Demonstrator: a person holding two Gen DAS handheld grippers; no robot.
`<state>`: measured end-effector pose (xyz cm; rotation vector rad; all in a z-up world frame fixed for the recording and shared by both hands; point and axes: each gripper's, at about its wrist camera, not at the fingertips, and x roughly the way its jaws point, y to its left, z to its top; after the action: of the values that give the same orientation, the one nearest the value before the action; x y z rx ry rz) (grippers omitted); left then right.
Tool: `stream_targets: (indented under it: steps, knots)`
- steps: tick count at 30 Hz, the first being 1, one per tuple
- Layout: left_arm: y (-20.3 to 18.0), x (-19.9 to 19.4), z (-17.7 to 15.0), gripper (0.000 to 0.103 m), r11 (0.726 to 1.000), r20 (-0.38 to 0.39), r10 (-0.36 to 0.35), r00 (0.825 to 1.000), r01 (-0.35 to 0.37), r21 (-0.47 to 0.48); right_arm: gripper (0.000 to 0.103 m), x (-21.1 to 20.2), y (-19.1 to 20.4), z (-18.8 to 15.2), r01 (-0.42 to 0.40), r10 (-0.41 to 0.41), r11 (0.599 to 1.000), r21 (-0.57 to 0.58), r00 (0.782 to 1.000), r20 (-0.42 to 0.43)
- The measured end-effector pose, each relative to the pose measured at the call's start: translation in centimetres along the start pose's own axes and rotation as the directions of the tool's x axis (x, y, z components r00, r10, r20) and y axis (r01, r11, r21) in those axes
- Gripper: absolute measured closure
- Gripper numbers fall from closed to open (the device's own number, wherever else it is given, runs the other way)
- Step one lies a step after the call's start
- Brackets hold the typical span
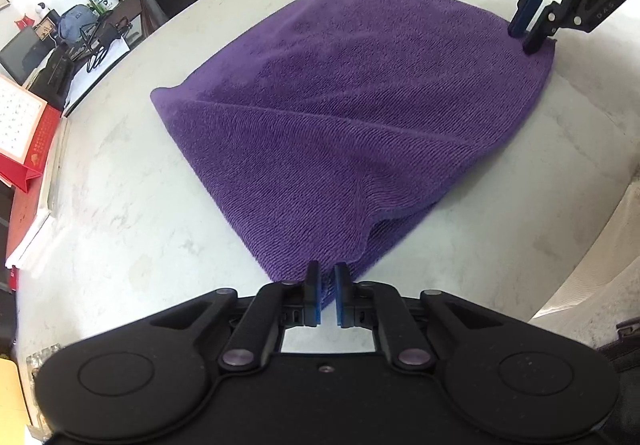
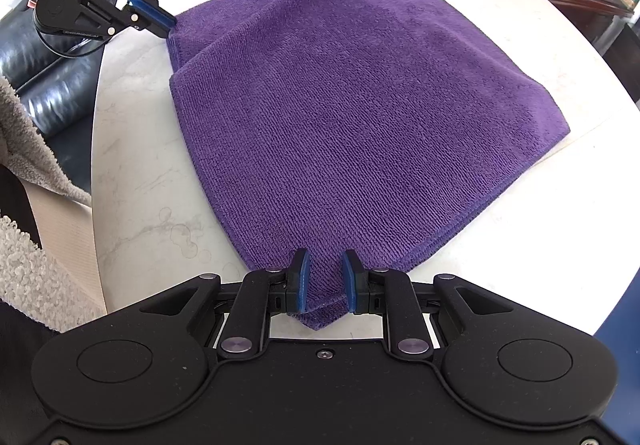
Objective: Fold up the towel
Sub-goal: 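Drag the held purple towel edge with both grippers to straighten the fold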
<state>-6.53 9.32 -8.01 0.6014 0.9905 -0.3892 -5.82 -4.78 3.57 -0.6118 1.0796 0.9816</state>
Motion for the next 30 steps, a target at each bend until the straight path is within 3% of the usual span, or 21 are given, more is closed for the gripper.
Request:
stream_targets:
  steps: [13,19,22,25,30]
  knots:
    - [-1.6,-0.3,0.6,0.091,0.995,0.014,-0.065,0.998,0.064,0.078,0.085,-0.2,0.1,-0.1,0.0,0.0,1.0,0.001,1.0,0.001]
    - [-2.2,0.4,1.6,0.088,0.994,0.039,-0.05,0.998,0.046,0.096,0.085,-0.2,-0.1,-0.2,0.001,-0.001,1.0,0.002,1.0,0.002]
    - [-1.9,0.8,2.1,0.088,0.996,0.049,-0.027,0.998,0.023,0.085,0.085,0.1,1.3,0.4,0.013,-0.013,0.999,0.031,1.0,0.002]
    - [-1.6,1.0,2.3,0.094,0.998,0.053,-0.018,0.998,0.014,0.065,0.085,0.1,1.3,0.4,0.012,-0.012,0.999,0.031,1.0,0.003]
    - [-1.0,0.2,2.3,0.095,0.998,0.047,-0.053,0.997,0.052,0.023,0.085,0.1,1.3,0.3,0.014,-0.014,0.999,0.032,1.0,0.005]
